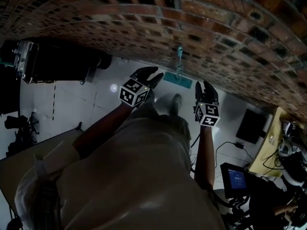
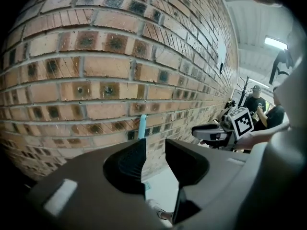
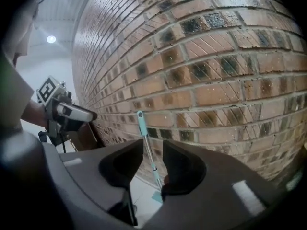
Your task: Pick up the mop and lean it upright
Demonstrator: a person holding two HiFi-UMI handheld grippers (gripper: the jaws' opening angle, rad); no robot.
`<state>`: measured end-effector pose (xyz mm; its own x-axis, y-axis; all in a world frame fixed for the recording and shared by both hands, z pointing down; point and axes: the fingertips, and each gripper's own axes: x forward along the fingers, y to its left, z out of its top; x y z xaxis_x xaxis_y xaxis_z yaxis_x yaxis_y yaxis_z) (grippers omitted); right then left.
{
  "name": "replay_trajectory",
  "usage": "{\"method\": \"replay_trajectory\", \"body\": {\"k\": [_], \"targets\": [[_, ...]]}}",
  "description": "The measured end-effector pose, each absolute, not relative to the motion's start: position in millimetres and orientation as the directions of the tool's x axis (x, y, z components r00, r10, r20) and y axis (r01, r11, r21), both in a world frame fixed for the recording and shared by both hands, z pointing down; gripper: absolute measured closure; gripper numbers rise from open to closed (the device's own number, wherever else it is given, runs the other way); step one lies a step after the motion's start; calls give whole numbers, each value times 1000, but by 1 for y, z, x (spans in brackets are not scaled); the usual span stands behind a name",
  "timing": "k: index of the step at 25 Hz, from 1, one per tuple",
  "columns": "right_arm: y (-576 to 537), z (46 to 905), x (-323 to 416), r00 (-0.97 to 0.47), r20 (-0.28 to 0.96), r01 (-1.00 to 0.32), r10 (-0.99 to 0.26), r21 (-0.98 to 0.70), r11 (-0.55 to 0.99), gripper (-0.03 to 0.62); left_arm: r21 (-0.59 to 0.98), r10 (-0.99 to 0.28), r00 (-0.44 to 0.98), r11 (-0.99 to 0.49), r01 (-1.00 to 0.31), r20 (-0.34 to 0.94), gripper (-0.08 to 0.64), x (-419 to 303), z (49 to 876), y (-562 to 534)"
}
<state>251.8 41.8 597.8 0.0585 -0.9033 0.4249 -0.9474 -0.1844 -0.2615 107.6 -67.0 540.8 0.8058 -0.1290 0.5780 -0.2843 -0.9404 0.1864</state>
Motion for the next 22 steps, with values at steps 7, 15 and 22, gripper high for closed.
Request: {"method": "replay_trajectory", "body": {"k": [7,15,22], "targets": [[27,578,261,101,426,-957,-899,-206,-205,471,209,-117,811,-936,-283,573,416,88,549,-67],[22,564,211,131,495,-973,-859,-103,-208,471,284,-74,858,-926,-248,508,419,42,541,-73],[17,541,133,122,522,-991,-844,10,-136,471,297,-40,877,-932,-205,479,436,-24,534,-67]]}}
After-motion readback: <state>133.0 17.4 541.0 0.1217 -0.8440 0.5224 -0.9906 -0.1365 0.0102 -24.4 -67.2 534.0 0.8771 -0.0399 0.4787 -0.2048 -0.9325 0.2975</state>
